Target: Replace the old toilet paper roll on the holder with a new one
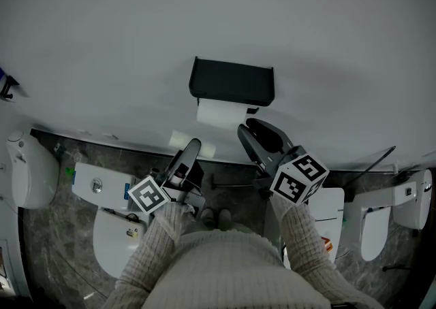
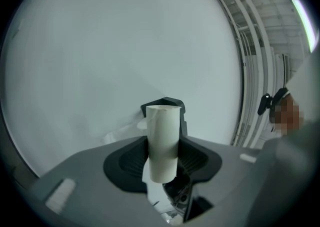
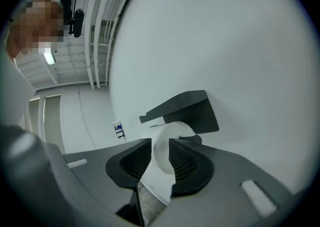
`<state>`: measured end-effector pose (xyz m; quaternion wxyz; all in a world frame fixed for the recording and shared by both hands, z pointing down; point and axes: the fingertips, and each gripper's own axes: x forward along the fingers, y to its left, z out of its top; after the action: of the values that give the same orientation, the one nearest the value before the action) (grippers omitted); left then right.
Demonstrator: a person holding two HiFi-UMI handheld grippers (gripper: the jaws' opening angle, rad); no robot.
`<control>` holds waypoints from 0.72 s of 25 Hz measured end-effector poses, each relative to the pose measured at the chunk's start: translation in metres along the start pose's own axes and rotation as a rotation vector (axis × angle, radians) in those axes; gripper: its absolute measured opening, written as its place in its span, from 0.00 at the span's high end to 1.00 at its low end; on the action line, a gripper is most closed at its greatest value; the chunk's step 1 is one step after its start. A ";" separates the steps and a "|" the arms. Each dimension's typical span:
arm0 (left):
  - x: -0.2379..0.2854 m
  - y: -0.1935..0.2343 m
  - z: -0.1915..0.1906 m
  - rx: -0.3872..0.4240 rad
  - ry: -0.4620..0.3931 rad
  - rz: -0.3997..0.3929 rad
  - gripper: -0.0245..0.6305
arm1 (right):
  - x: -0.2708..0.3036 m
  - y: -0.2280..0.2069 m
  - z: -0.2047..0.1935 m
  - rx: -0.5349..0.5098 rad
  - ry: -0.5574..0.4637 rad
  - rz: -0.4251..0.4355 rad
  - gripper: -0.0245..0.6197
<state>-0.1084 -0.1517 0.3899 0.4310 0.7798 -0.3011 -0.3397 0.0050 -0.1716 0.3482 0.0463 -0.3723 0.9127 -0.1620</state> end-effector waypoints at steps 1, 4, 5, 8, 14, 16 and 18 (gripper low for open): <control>-0.001 -0.001 -0.001 0.000 0.003 -0.002 0.70 | -0.002 0.001 -0.001 0.000 0.002 -0.005 0.80; -0.002 -0.004 -0.005 -0.001 0.013 -0.009 0.70 | -0.010 0.003 -0.006 0.000 0.011 -0.019 0.82; -0.002 -0.005 -0.006 -0.001 0.018 -0.012 0.70 | -0.014 0.003 -0.008 0.002 0.013 -0.025 0.82; -0.003 -0.008 -0.011 0.003 0.028 -0.017 0.70 | -0.023 0.005 -0.015 0.008 0.021 -0.041 0.83; -0.008 -0.012 -0.024 -0.017 0.036 -0.035 0.70 | -0.046 0.009 -0.030 0.030 0.035 -0.074 0.89; -0.009 -0.014 -0.027 -0.019 0.042 -0.041 0.70 | -0.053 0.009 -0.033 0.043 0.034 -0.089 0.92; -0.010 -0.016 -0.027 -0.014 0.046 -0.045 0.70 | -0.059 0.010 -0.036 0.052 0.035 -0.099 0.94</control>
<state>-0.0899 -0.1244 0.3898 0.4357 0.7910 -0.2709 -0.3333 0.0336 -0.1145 0.3763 0.0319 -0.4128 0.8893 -0.1944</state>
